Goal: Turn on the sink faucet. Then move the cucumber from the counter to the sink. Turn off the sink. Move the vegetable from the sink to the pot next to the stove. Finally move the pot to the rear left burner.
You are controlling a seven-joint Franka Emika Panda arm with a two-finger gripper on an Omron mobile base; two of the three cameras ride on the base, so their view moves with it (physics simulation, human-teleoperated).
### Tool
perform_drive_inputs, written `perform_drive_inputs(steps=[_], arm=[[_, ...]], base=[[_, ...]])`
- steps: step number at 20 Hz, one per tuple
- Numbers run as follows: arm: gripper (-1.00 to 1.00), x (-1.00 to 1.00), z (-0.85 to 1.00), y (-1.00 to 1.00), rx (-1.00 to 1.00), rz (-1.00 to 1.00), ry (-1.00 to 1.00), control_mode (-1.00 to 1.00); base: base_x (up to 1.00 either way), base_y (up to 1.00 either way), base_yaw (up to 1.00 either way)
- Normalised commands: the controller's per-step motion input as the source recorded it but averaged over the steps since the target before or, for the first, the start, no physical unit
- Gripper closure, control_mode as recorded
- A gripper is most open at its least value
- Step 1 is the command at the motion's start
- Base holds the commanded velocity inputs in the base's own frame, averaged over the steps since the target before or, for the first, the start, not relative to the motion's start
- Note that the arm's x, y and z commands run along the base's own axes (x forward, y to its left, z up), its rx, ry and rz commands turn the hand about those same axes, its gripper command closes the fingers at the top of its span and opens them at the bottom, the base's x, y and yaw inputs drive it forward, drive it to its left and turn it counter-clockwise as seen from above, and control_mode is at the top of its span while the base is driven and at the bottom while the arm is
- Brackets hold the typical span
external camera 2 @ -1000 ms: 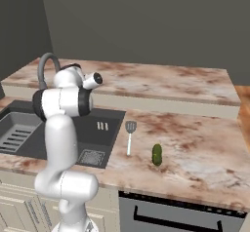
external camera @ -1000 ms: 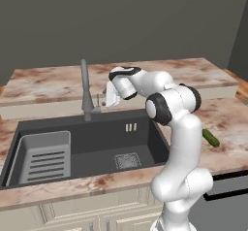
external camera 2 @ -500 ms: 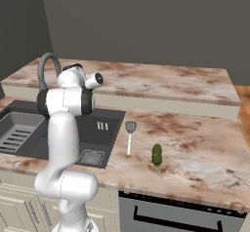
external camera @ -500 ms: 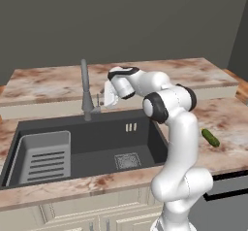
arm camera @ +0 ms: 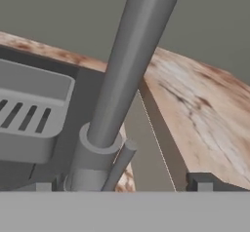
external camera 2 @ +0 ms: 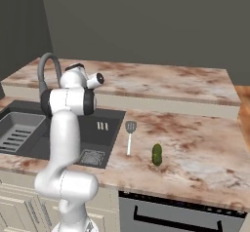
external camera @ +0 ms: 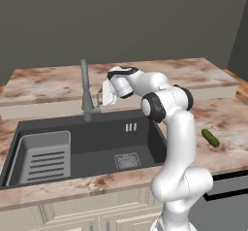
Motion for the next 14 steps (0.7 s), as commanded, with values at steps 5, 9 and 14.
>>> perform_drive_inputs(steps=[5, 9, 14], arm=[[-1.00, 0.10, -0.05, 0.08, 0.02, 0.04, 0.00, -1.00], [-1.00, 0.00, -0.02, 0.16, 0.00, 0.04, 0.00, -1.00], [-1.00, 0.00, 0.00, 0.23, 0.00, 0.02, 0.00, -1.00]], base=[[0.00, 0.00, 0.00], [0.00, 0.00, 0.00], [0.00, 0.00, 0.00]])
